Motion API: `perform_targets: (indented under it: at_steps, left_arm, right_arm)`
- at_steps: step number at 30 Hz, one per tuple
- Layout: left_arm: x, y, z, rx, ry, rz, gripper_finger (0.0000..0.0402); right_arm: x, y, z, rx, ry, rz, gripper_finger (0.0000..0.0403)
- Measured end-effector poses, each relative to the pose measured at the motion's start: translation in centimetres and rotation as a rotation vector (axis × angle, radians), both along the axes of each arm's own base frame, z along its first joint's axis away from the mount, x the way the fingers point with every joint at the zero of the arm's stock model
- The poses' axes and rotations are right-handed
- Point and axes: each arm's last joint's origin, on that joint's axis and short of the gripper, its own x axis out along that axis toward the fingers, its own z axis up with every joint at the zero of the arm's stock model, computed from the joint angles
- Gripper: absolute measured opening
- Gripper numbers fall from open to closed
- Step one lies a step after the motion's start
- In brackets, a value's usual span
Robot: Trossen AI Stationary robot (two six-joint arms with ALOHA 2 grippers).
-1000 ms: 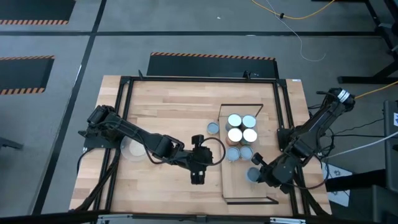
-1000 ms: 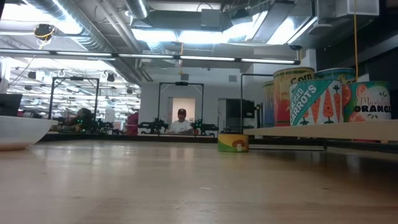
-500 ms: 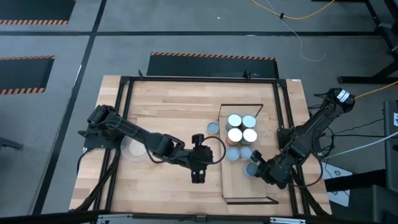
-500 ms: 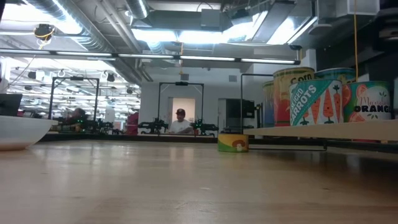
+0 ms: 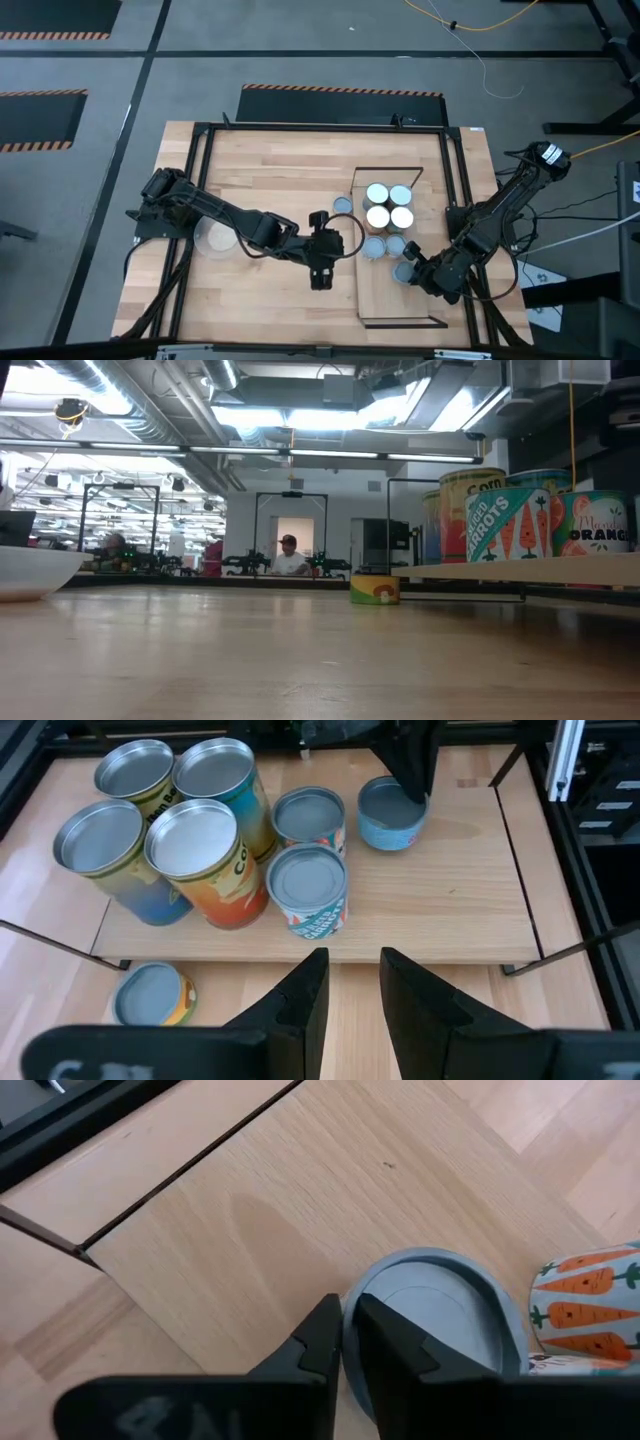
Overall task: Pick and place cans onto a shelf
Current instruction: Put the blue tuna can onto the shelf, then put the yellow can onto the shelf
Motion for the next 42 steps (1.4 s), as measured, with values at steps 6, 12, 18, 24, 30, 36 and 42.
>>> perform_targets:
  at_steps: [6,12,18,24,30,36,42]
  left_arm:
    - [0.0,0.0,0.0,-0.012,-0.001,0.008,0.0086]
    - [0.0,0.0,0.0,-0.041,-0.005,0.033,0.0086]
    - [0.2,0.5,0.0,-0.056,-0.007,0.057,0.0086]
    - [0.3,0.8,0.0,-0.062,-0.008,0.07,0.0086]
    - [0.3,0.8,0.0,-0.062,-0.008,0.069,0.0086]
    - [0.4,1.2,0.0,-0.062,-0.009,0.079,0.0086]
    - [1.0,3.1,0.0,-0.062,-0.01,0.127,0.0086]
  right_arm:
    - [0.0,0.0,0.0,0.0,0.001,0.0,0.0045]
    - [-0.1,0.0,0.0,0.012,0.016,0.014,0.0045]
    - [-0.1,0.0,0.0,0.013,0.02,0.016,0.0048]
    - [-0.1,0.0,0.0,0.013,0.02,0.016,0.0075]
    - [-0.1,0.1,0.0,0.013,0.019,0.016,0.01]
    - [-0.1,0.1,0.0,0.022,0.025,0.002,0.0101]
    - [0.0,0.4,1.0,0.086,0.079,-0.014,0.0101]
